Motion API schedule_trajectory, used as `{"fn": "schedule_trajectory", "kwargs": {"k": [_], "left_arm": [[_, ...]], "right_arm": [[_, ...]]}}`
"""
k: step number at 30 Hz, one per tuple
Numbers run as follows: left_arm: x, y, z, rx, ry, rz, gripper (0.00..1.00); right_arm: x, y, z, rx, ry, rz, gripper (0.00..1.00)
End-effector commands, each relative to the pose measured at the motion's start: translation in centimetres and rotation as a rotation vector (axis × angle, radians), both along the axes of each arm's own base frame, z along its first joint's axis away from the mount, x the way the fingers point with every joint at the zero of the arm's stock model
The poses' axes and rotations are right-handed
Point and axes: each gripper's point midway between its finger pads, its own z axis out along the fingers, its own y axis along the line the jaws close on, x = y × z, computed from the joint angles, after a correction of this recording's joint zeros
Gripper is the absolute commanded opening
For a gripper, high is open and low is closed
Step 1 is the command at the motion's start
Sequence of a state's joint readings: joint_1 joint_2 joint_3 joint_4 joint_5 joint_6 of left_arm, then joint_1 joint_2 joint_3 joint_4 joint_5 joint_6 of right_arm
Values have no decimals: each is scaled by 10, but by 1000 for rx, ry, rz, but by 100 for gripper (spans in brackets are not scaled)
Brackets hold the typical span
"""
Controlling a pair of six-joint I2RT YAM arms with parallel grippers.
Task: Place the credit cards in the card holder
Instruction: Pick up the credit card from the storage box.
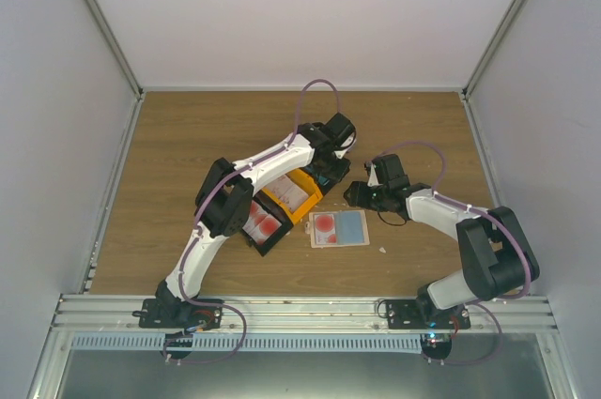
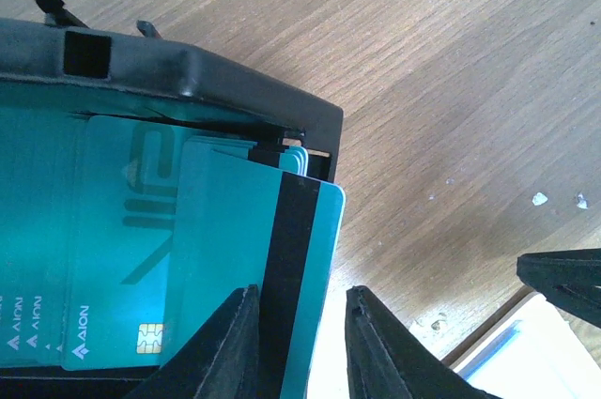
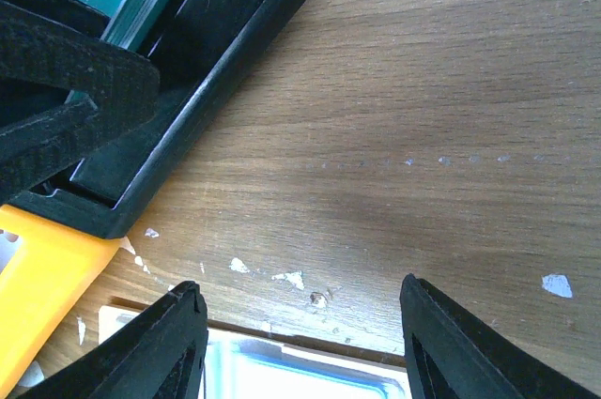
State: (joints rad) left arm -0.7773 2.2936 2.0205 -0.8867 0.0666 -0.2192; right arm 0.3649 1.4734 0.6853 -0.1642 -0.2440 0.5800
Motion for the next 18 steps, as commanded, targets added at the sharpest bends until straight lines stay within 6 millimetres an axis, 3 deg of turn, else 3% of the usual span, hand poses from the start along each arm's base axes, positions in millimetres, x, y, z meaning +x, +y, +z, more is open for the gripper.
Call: {"fn": "schedule_trajectory", "kwargs": {"k": [1, 18], "left_arm": [[-1, -4, 22, -40, -27, -5, 28], [0, -3, 34, -58, -44, 7, 12]], "right_arm": [[0, -5, -6, -16, 3, -5, 57], [1, -5, -5, -17, -1, -5, 57]]}}
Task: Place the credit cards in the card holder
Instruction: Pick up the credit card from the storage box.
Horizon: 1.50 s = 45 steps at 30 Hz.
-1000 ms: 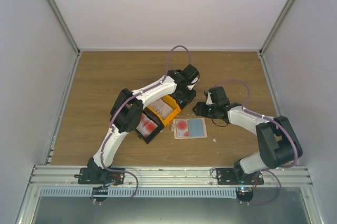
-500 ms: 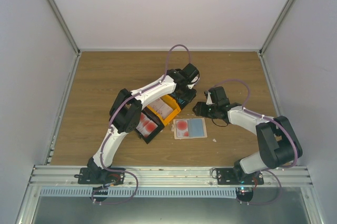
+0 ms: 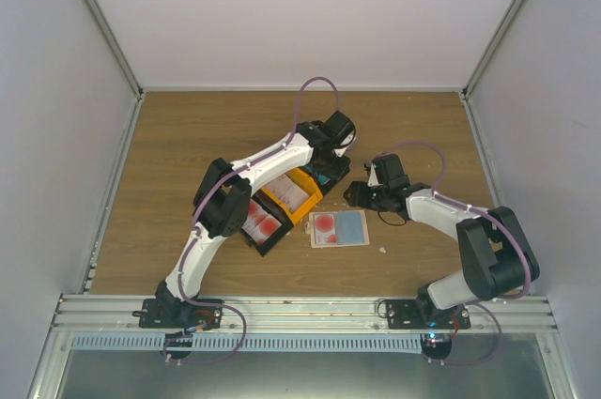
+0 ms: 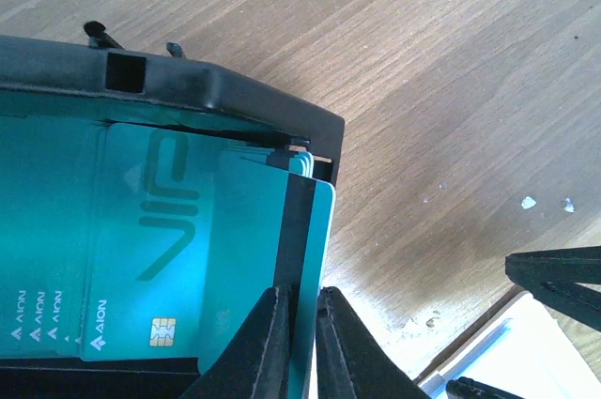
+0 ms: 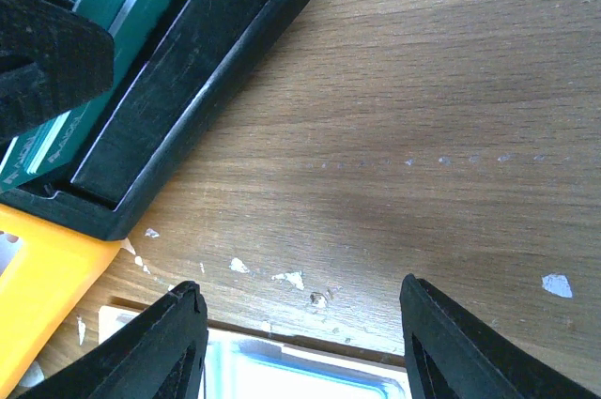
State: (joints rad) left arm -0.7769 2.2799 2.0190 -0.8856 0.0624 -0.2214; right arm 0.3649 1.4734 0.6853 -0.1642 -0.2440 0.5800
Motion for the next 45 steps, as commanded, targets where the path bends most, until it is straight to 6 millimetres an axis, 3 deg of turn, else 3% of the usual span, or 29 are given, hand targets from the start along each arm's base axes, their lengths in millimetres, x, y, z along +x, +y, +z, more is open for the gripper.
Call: {"fn": "schedule_trajectory", "kwargs": {"k": [1, 10, 15, 21, 25, 29, 36, 41, 45], "left_arm": [[-1, -3, 30, -53, -36, 4, 11], [17, 12, 56, -48, -148, 80, 0], [33, 29, 79, -30, -271, 162, 0], [26, 33, 128, -159, -356, 188, 0], [7, 33, 165, -308, -371, 170, 0], [-33, 23, 211, -570, -306, 80, 0], [-89, 24, 249, -913, -128, 22, 0], [-113, 26, 265, -1027, -49, -18, 0], [-122, 27, 265, -1051, -14, -35, 0]], "right_arm": [[1, -5, -4, -17, -2, -5, 57], [5, -5, 12, -6, -43, -15, 57], [9, -6, 25, -3, -75, -28, 57], [15, -9, 71, 45, -191, -42, 58], [8, -1, 115, 160, -291, 25, 63], [-11, 16, 162, 326, -379, 127, 68], [-43, 33, 209, 580, -420, 194, 73], [-63, 43, 221, 718, -411, 277, 59], [-76, 47, 227, 784, -416, 327, 36]]}}
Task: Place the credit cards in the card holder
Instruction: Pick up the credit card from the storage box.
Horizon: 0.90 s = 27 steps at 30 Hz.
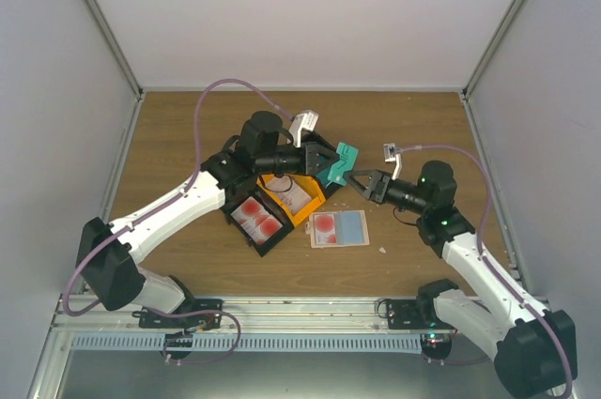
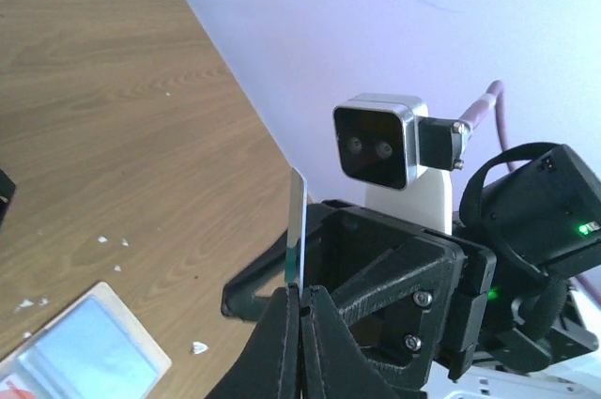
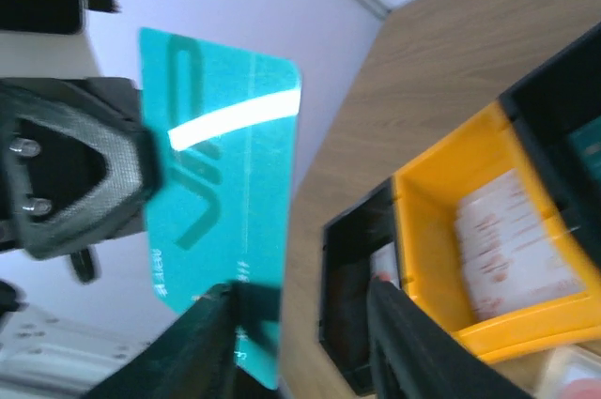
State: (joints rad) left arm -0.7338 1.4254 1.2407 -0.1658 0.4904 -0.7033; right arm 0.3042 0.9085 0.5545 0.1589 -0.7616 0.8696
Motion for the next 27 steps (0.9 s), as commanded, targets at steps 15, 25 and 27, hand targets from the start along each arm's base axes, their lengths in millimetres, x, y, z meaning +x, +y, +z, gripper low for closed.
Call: {"fn": "schedule_trajectory", "kwargs": {"k": [15, 25, 27], "left_arm": [[-33, -2, 9, -71, 1, -158, 12], [-37, -2, -7, -34, -3, -186, 22], [-36, -1, -8, -25, -8, -181, 25]], "right_arm": [[-19, 9, 13, 107, -1, 114, 1], [-25, 12, 11, 128, 12, 159, 0], [-28, 12, 12, 140, 13, 173, 1]]}}
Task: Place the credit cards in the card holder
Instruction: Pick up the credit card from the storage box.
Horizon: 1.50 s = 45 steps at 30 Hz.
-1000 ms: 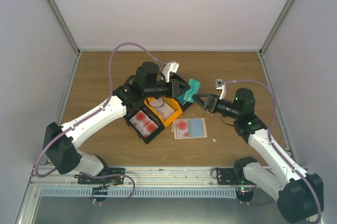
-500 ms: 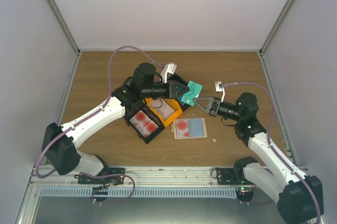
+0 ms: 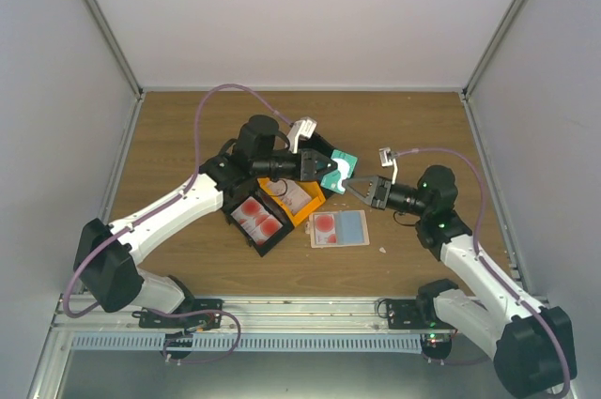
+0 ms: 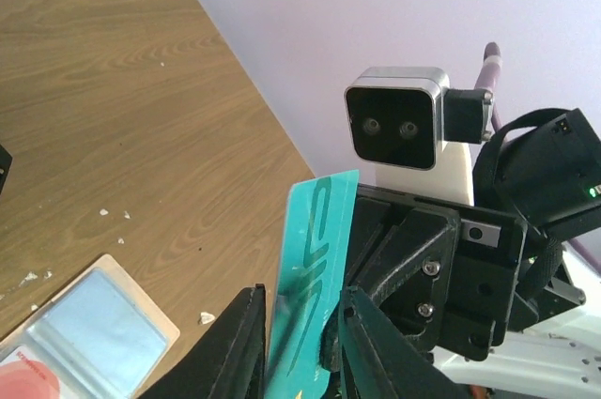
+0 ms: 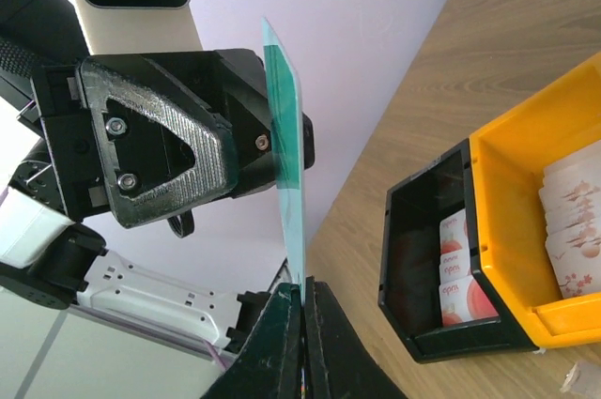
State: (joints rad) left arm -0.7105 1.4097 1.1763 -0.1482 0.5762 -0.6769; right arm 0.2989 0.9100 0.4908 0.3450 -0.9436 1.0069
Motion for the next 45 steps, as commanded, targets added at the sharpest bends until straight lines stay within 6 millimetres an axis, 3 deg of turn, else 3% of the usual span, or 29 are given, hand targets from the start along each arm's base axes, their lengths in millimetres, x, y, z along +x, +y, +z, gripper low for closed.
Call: {"fn": "schedule_trajectory", "kwargs": {"k": [1, 13, 18, 25, 38, 40, 45], "left_arm": [[-26, -6, 8, -28, -30, -113, 26], [-22, 5, -8, 27, -34, -66, 33], [-21, 9, -3, 21, -45, -50, 17], [-18, 14, -2, 5, -48, -34, 20], [-26, 4, -10, -27, -9, -119, 0], [-26, 4, -11, -26, -6, -116, 0], [-13, 14, -36, 42, 29, -9, 0]], "right_arm": [[-3, 1, 3, 31, -5, 14, 0], [-14, 4, 7, 57, -30, 81, 1], [-15, 5, 0, 47, -12, 99, 1], [-19, 5, -7, 33, 3, 115, 1], [-23, 6, -13, 20, 20, 141, 1], [-22, 6, -16, 14, 24, 136, 8], [-13, -1, -36, -86, 47, 46, 52]]}}
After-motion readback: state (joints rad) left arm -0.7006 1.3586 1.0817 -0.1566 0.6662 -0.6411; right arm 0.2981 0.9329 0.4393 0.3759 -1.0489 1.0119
